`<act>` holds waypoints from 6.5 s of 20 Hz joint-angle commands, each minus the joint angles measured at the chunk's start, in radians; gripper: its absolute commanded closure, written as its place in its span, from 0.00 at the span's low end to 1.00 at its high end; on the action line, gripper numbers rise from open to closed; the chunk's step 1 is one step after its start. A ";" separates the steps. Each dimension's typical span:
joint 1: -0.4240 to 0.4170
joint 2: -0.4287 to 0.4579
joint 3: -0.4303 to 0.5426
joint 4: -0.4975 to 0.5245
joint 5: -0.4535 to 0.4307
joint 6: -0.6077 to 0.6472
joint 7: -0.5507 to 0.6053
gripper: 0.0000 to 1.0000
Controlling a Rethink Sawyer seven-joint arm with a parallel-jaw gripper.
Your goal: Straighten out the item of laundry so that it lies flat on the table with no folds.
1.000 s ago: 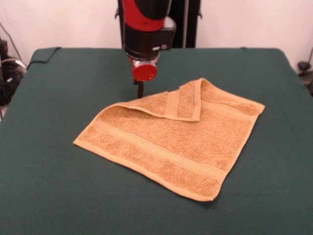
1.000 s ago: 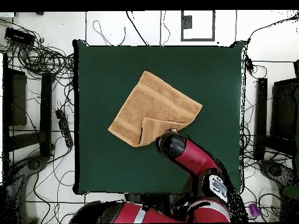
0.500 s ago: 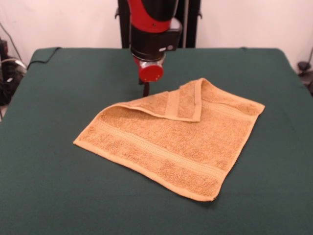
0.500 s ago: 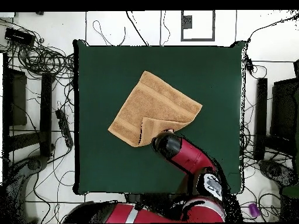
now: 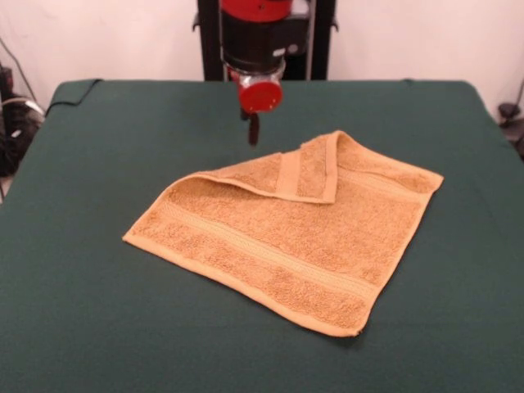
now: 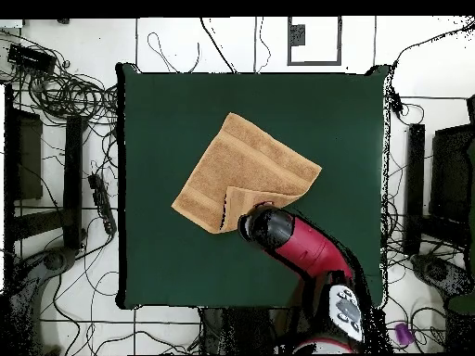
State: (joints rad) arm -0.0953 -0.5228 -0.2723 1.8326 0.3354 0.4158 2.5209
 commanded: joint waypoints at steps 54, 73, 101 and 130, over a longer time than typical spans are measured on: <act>0.028 0.098 0.213 -0.124 0.228 -0.102 0.203 0.00; 0.052 0.232 0.186 -0.227 0.297 -0.187 0.208 0.00; 0.079 0.028 0.201 0.000 0.293 -0.061 0.200 0.00; 0.013 0.051 0.278 0.123 0.271 -0.265 0.180 0.00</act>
State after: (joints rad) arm -0.0629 -0.5218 -0.1457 1.8599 0.5816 0.2301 2.5209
